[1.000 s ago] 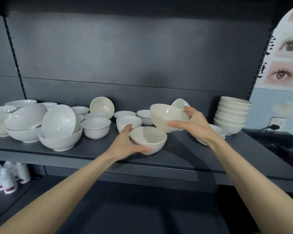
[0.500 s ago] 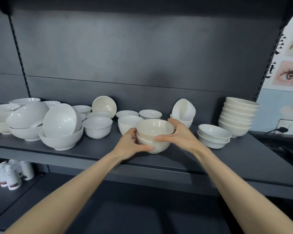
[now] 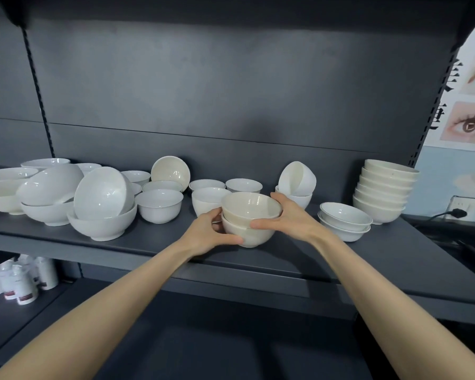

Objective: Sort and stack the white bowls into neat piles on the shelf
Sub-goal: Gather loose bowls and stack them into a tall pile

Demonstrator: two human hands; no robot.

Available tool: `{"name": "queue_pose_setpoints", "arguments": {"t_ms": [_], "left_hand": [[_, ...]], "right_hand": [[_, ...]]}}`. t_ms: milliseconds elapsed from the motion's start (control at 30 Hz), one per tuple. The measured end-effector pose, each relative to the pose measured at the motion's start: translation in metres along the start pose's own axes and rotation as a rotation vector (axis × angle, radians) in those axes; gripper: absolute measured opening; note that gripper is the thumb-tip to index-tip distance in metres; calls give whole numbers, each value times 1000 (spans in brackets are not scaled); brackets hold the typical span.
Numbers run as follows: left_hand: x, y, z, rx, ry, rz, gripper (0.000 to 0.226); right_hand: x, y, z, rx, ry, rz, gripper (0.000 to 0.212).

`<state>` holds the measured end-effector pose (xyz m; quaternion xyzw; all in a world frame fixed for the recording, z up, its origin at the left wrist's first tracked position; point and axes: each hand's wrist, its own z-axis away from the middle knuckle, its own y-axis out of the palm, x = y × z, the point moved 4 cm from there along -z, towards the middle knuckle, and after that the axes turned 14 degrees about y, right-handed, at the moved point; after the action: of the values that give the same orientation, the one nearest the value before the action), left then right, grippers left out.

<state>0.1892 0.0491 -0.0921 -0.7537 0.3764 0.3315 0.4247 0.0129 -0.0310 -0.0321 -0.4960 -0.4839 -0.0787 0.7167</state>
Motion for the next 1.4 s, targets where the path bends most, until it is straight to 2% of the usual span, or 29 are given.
{"name": "queue_pose_setpoints", "arguments": {"t_ms": [67,100,167,200,233,467,633,800,1067,1233,1400], "left_hand": [[-2,-3,-1,13,-21,-83,74],[-4,-5,-1,15,-35,-131,63],[-9,-11,-1,16,-56,-236,48],[-13,-14,-1,19,-57,-295,47],[-17,-18,0,19,-57,-355,48],[-65,-66,21,16,25,-687,38],[-80,-112,51,-61,29,-739,41],[-75,-169,81,-133,10,-781,41],[-42,-245,109,-131,-8,-774,49],[-14,-265,118,-128,37,-745,60],[3,-267,122,-100,59,-676,57]], "right_hand": [[6,-1,1,29,7,74,27],[5,-3,0,31,17,130,30],[6,-5,-2,6,49,256,73],[8,-6,-3,1,56,291,86],[12,-6,-3,-14,37,320,90],[58,-4,-1,-108,-109,435,72],[99,21,-5,-103,-224,429,57],[142,69,-11,-70,-286,410,53],[182,140,-32,-61,-219,373,57],[188,173,-38,-94,-157,270,62],[192,194,-44,-144,-96,191,59]]}}
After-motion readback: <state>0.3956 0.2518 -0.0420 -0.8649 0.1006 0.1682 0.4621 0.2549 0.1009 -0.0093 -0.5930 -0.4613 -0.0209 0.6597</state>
